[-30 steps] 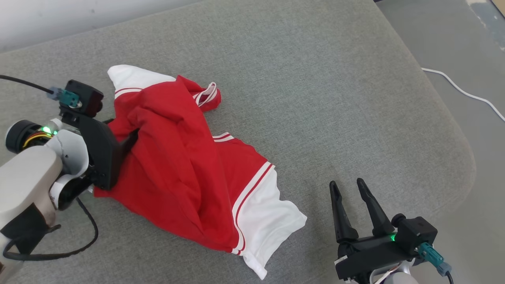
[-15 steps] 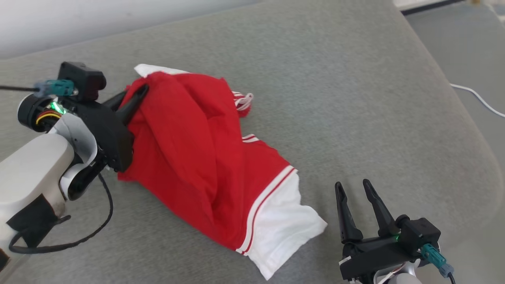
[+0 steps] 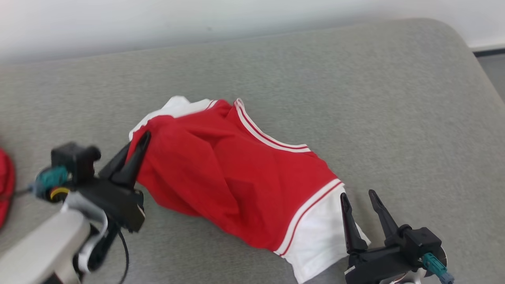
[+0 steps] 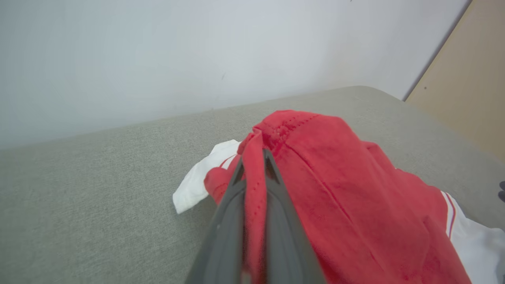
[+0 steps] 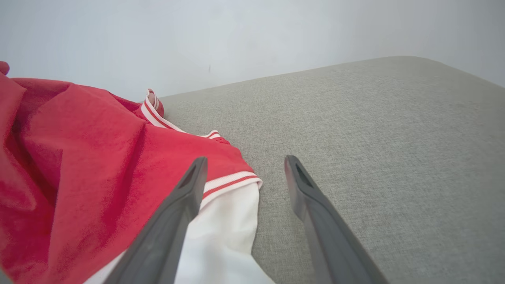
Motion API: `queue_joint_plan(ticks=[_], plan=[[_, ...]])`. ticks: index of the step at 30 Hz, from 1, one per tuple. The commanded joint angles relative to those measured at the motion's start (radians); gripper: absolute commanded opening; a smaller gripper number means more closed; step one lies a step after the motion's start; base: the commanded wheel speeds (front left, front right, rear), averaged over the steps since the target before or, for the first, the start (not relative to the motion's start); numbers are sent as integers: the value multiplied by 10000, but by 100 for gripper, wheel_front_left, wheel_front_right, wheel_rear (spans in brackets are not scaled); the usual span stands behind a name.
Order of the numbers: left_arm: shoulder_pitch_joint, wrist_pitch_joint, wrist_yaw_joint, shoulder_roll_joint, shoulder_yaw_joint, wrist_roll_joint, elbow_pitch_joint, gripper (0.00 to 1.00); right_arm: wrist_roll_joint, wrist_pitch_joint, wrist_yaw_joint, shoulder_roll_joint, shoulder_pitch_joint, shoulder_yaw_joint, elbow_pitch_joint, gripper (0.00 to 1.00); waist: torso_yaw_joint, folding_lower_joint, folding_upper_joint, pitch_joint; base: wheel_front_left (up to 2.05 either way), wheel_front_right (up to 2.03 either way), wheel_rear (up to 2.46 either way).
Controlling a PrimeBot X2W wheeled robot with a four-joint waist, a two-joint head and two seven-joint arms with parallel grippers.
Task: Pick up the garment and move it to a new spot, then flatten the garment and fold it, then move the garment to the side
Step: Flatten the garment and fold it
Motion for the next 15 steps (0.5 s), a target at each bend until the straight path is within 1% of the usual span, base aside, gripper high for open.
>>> queue_joint_plan(ticks=[1, 4, 6, 8, 10, 11, 12, 13, 14, 15], plan=[[477, -52, 156, -110, 399, 266, -204, 0, -96, -8, -22, 32, 95, -24, -14, 100, 545, 1, 0, -291, 0, 0, 0], [2115, -47, 401, -482, 1765, 924, -674, 0, -232, -8, -22, 32, 177, -91, -14, 100, 794, 1, 0, -340, 0, 0, 0], [3044, -50, 393, -781, 2463, 1470, -770, 0, -280, -8, -22, 34, 216, -133, 13, 100, 923, 1, 0, -403, 0, 0, 0], [3850, -51, 296, -1175, 3130, 1951, -759, 0, -368, -8, -22, 27, 238, -185, 29, 100, 1054, 1, 0, -471, 0, 0, 0], [4558, -51, 94, -1528, 3646, 2335, -576, 0, -434, -8, -22, 29, 268, -191, 47, 100, 1176, 1, 0, -526, 0, 0, 0], [4800, -51, -46, -1701, 3886, 2543, -483, 7, -450, -8, -22, 32, 279, -178, 58, 100, 1227, 1, 0, -556, 0, 0, 0], [4955, -51, -155, -1878, 4132, 2803, -407, 40, -476, -8, -22, 32, 283, -185, 53, 100, 1283, 1, 0, -587, 0, 0, 0], [5087, -53, -239, -2051, 4403, 2987, -359, 91, -501, -8, -22, 32, 287, -175, 62, 100, 1325, 1, 0, -611, 0, 0, 0], [5261, -52, -333, -2259, 4687, 3169, -293, 100, -524, -8, -22, 32, 296, -186, 69, 100, 1377, 1, 0, -654, 0, 0, 0], [5408, -52, -405, -2422, 4945, 3413, -265, 100, -526, -8, -22, 31, 313, -174, 73, 100, 1412, 1, 0, -683, 0, 0, 0]])
